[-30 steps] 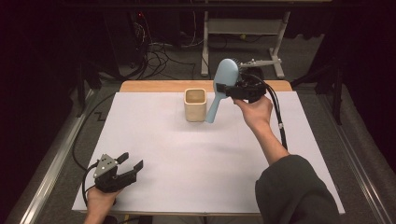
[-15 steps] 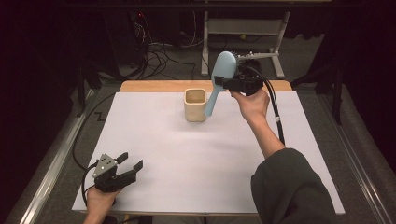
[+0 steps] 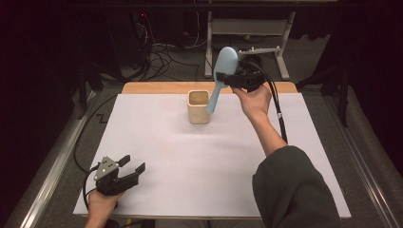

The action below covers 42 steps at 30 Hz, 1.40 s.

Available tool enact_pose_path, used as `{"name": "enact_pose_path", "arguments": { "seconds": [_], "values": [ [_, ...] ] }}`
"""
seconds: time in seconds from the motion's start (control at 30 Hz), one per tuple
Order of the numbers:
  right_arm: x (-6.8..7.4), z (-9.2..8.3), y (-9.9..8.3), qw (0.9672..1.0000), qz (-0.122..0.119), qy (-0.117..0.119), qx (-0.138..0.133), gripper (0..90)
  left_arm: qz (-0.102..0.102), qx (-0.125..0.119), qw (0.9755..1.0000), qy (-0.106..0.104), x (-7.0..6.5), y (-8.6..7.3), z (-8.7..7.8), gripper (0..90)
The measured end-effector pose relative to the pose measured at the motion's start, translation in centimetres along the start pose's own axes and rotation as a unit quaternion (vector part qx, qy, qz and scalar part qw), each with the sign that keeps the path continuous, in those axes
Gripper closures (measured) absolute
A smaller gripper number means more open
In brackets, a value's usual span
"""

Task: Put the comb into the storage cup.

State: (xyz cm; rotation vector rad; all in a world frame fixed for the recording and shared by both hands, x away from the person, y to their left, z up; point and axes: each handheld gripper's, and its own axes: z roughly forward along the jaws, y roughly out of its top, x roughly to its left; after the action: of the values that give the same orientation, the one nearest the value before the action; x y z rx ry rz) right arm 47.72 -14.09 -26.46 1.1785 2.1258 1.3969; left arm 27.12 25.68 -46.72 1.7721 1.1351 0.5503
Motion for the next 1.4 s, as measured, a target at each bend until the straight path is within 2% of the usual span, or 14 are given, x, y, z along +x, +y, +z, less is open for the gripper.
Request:
{"name": "enact_pose_path", "arguments": {
  "seconds": [0.63, 1.4],
  "values": [
    [0.2, 1.6, 1.0, 0.9998, -0.003, -0.020, -0.006, 54.0, -0.003, -0.003, 1.0000, -0.001, 0.0, 0.0, 0.0, 32.3],
    [0.5, 3.4, 1.5, 0.9994, 0.000, -0.033, -0.012, 53.9, -0.006, -0.006, 1.0000, 0.002, 0.1, -0.1, -0.3, 32.6]
  ]
}}
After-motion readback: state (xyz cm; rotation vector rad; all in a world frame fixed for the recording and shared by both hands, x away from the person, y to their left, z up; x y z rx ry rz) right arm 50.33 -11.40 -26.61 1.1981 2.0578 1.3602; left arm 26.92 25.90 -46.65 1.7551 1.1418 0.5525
